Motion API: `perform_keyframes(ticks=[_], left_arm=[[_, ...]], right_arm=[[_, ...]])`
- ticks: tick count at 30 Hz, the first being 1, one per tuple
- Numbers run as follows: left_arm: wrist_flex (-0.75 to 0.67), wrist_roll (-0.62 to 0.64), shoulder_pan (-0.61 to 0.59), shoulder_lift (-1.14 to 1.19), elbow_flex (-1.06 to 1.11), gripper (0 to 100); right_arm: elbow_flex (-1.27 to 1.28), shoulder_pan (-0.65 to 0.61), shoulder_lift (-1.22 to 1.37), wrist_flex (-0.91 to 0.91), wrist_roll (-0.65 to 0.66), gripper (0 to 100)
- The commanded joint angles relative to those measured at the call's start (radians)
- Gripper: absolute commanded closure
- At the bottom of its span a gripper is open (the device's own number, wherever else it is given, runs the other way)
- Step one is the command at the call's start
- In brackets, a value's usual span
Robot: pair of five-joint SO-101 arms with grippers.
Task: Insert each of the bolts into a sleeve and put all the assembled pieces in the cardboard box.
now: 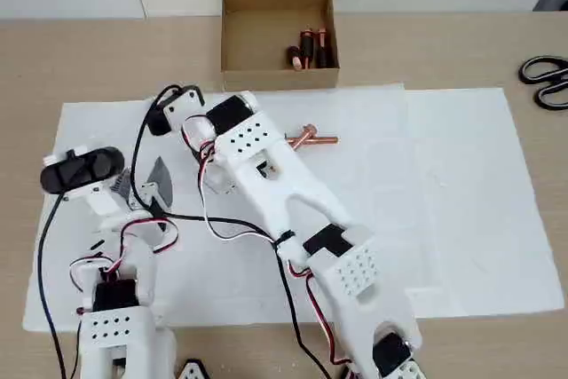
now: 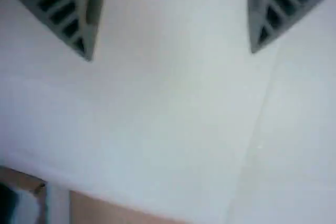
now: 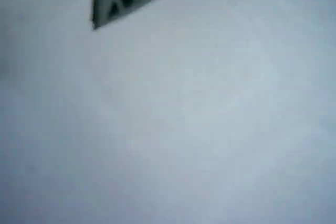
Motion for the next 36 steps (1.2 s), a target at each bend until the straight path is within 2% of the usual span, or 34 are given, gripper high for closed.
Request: perform_keyframes(ticks=[1, 18, 36], left_arm=[[-0.023, 0.006, -0.044, -0.021, -0.027, 81], [-0.025, 0.008, -0.149, -0.021, -0.033, 81], [-0.026, 0.008, -0.149, -0.021, -0.033, 81]], right_arm=[[-0.048, -0.001, -0.012, 0.010, 0.011, 83.2], [-0.048, 0.061, -0.019, 0.022, 0.038, 83.2], [-0.051, 0.059, 0.081, -0.022, 0.057, 83.1]])
